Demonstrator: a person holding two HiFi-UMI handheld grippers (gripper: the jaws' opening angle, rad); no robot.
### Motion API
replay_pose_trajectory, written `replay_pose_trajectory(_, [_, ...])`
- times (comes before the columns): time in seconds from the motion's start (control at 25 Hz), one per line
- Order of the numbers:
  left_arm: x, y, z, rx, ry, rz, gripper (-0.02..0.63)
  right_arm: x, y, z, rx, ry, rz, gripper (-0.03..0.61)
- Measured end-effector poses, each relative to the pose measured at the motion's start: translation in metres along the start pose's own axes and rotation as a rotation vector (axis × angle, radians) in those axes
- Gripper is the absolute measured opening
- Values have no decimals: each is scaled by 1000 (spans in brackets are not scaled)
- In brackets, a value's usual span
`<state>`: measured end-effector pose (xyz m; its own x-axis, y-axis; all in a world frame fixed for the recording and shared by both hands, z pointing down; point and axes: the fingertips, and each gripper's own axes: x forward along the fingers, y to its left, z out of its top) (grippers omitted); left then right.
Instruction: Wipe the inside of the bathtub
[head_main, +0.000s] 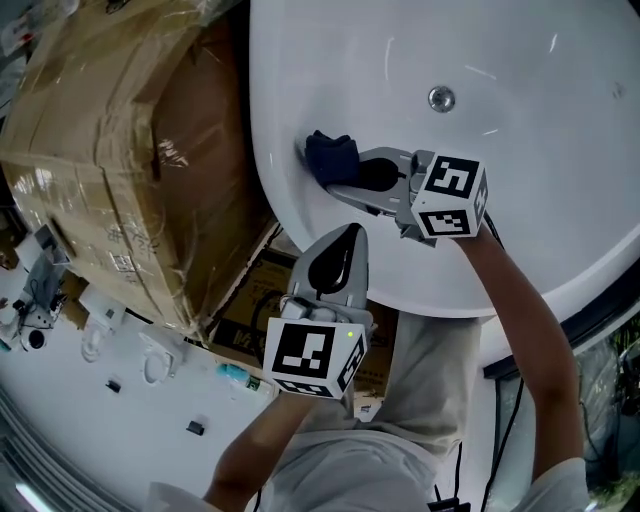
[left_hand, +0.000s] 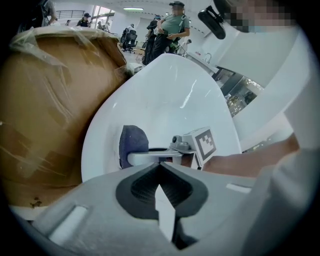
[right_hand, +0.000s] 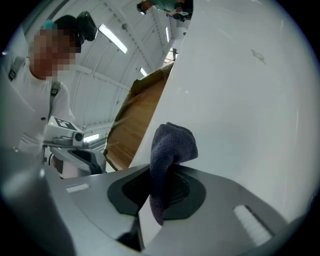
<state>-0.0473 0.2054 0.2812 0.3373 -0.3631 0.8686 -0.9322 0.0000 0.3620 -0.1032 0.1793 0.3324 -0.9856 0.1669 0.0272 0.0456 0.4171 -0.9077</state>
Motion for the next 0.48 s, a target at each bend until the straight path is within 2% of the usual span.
replay_pose_trajectory(0.24, [9,-6,-3,16,14,-21,-3,-25,-48,-12,-56,63,-149,46])
replay_pose_trajectory(0.48, [19,-8,-2,18,19,-35,-3,-55,-107,-24,-92,113,-351,46])
